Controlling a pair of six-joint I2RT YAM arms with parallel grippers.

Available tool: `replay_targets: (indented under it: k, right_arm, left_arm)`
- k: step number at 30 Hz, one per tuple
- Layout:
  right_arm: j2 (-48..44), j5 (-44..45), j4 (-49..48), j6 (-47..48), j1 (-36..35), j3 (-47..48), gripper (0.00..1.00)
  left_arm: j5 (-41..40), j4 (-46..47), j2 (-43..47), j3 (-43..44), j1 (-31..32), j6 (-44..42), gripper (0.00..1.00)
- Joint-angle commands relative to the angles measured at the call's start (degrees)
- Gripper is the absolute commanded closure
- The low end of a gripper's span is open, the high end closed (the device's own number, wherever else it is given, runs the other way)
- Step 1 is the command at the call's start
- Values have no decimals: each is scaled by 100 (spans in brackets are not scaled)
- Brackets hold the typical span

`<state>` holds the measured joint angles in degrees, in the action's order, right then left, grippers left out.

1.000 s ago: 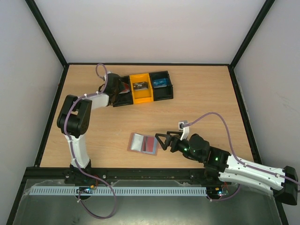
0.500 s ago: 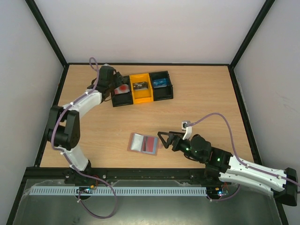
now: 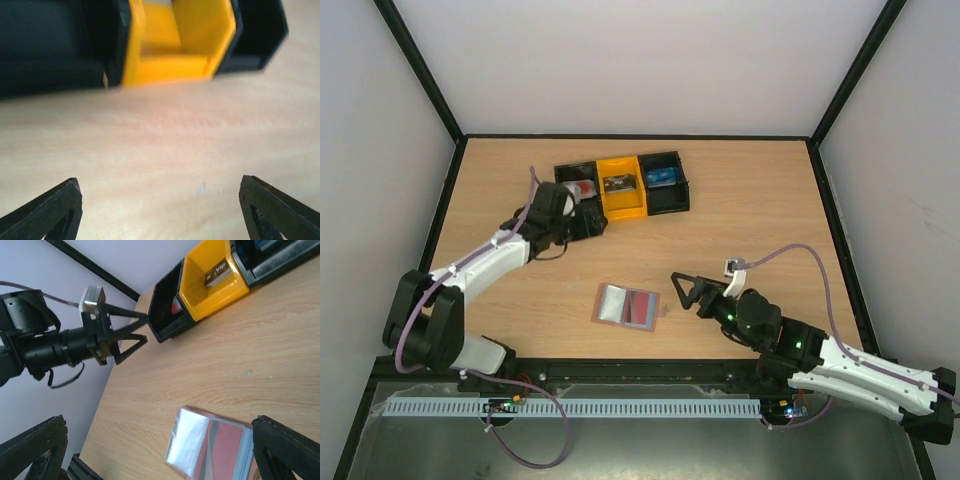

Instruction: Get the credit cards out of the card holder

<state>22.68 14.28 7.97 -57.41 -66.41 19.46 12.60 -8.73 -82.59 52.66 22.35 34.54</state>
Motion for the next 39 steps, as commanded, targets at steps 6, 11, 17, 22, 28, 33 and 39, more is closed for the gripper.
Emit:
replay_targets:
  k: [6, 11, 17, 22, 28, 33, 39]
  right_arm:
    - [285, -249, -662, -458, -30, -651, 2]
    - [619, -617, -1107, -521, -31, -847, 4]
    - [910, -801, -1385, -521, -30, -883, 8]
    - [1033, -860, -1524, -535, -33, -891, 8]
    - [1184, -1024, -1719, -638, -30, -971, 10]
    - [1487, -1293, -2164, -851, -31, -1066, 14]
    - [2446, -1782, -2938, -1065, -34, -1084, 18]
  left_arm:
    - [576, 276, 776, -1437, 1159, 283, 23]
    - [161, 391, 946, -2000, 1517, 474, 30]
    - [364, 914, 871, -2536, 1582, 579, 44]
    - [313, 994, 726, -2667, 1746, 612, 50]
    - [296, 1202, 802, -2877, 1860, 798, 63]
    - [292, 1393, 861, -3084, 1985, 985, 72]
    - [417, 1835, 1100, -3416, 2112, 1390, 84]
